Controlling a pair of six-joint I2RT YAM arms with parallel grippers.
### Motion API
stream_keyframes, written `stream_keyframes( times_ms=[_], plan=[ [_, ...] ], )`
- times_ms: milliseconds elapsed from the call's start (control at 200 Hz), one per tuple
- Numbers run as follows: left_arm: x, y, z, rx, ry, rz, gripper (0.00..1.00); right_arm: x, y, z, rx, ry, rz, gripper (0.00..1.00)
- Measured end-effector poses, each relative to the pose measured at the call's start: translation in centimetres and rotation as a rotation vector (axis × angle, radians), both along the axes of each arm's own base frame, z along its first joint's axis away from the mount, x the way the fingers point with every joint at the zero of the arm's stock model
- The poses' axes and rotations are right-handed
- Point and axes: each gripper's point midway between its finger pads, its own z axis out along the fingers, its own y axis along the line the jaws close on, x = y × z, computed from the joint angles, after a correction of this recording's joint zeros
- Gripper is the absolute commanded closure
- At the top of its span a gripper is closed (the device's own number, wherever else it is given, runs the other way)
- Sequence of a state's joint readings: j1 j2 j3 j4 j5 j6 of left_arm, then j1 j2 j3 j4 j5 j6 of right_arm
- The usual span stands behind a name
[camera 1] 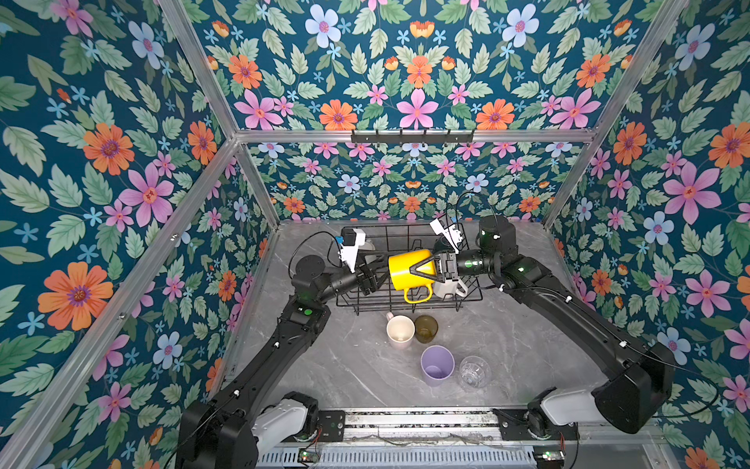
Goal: Load cups into a dish rack
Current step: Place the cup upside down at the dish rack.
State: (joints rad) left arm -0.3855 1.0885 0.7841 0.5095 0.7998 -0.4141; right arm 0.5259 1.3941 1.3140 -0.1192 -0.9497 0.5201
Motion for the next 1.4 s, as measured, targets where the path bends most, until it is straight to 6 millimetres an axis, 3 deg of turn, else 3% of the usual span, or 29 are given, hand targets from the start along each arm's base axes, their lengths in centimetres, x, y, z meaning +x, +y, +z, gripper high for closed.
stream_keyframes(
  times_ms=[150,390,645,800,965,1400],
  plan=[
    [0.2,0.3,-0.1,0.009,-0.006,0.028,0.16,0.0,-1.1,0.8,-0.003,-0.015,-0.033,1.00],
    [1.2,1.5,-1.4,0.035,0.026,0.118,0.04,0.1,-3.4,2.0,-0.011,-0.043,-0.098,1.00],
    [3.7,5.0,-2.6,0.080,0.086,0.355,0.00,1.2,-4.7,1.8,-0.107,-0.071,-0.188,1.00],
    [5.1,8.5,-3.6,0.114,0.137,0.556,0.00,3.3,-5.5,0.0,-0.228,-0.070,-0.274,1.00],
    [5.2,11.9,-4.4,0.138,0.169,0.738,0.00,5.7,-6.2,-2.2,-0.358,-0.058,-0.348,1.00],
    [3.8,15.0,-6.2,0.170,0.191,0.880,0.00,11.1,-5.5,-5.5,-0.605,-0.093,-0.418,1.00]
  ],
)
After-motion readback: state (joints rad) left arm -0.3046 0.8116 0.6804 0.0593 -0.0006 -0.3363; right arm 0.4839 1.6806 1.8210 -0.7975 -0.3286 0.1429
